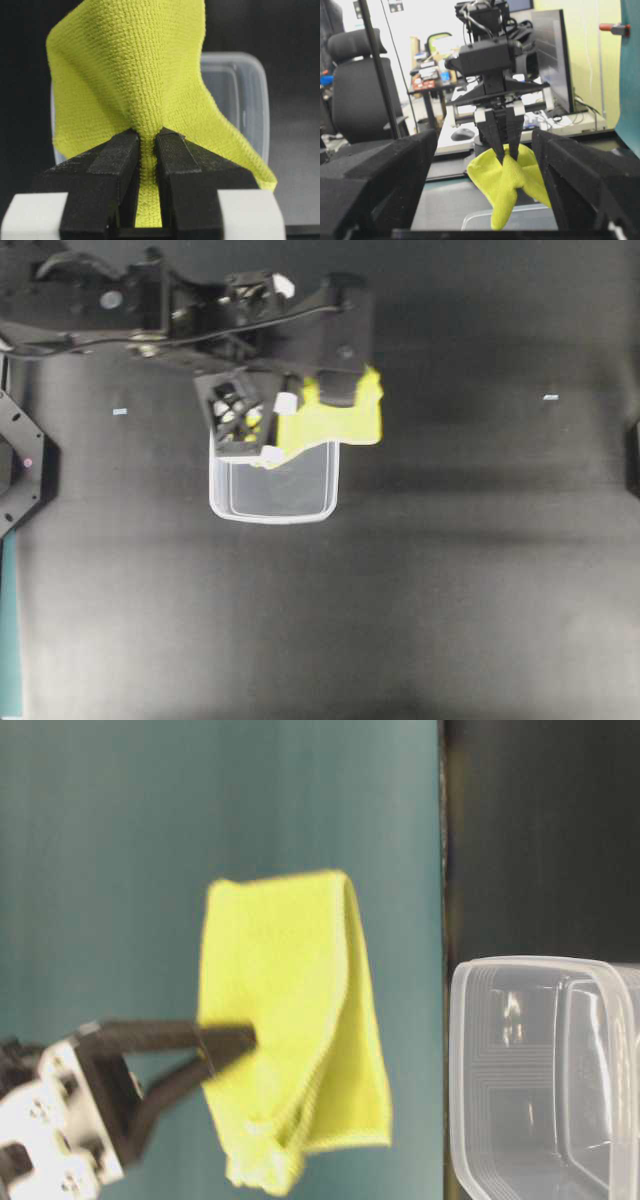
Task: Place the yellow towel into the container with the left arm.
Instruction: 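Lift the gripped towel and swing it left over the container, then lower the towel into the container and open the left gripper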
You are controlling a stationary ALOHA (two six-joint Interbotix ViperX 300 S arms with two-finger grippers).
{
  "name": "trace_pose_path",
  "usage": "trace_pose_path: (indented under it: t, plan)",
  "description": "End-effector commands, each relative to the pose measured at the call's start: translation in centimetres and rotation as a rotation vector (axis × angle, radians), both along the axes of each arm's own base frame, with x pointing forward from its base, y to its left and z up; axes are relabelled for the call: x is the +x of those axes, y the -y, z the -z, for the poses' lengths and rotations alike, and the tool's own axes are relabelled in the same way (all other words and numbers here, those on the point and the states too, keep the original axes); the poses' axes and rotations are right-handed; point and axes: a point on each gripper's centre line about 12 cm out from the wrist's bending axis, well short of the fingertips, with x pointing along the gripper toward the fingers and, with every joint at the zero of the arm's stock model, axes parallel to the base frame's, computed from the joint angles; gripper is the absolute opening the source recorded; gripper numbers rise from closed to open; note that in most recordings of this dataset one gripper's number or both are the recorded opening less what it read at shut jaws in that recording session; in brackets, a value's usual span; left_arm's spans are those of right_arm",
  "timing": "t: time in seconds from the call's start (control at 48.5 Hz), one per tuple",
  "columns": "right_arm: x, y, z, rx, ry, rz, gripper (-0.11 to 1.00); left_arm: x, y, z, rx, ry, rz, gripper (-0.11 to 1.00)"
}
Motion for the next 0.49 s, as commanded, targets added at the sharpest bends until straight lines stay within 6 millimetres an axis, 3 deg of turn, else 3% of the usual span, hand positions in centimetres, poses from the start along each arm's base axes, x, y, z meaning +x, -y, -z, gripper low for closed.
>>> trace_pose_path:
  t: [0.0,0.474]
  plan:
    - [0.0,0.0,-0.5,0.001,0.017,0.002,0.75,-0.8,0.1,-0.9,0.005,0.057,0.002,0.07]
    - [0.1,0.0,-0.4,-0.008,0.007,0.003,0.75,-1.9,0.2,2.2,0.003,0.024,0.007,0.07]
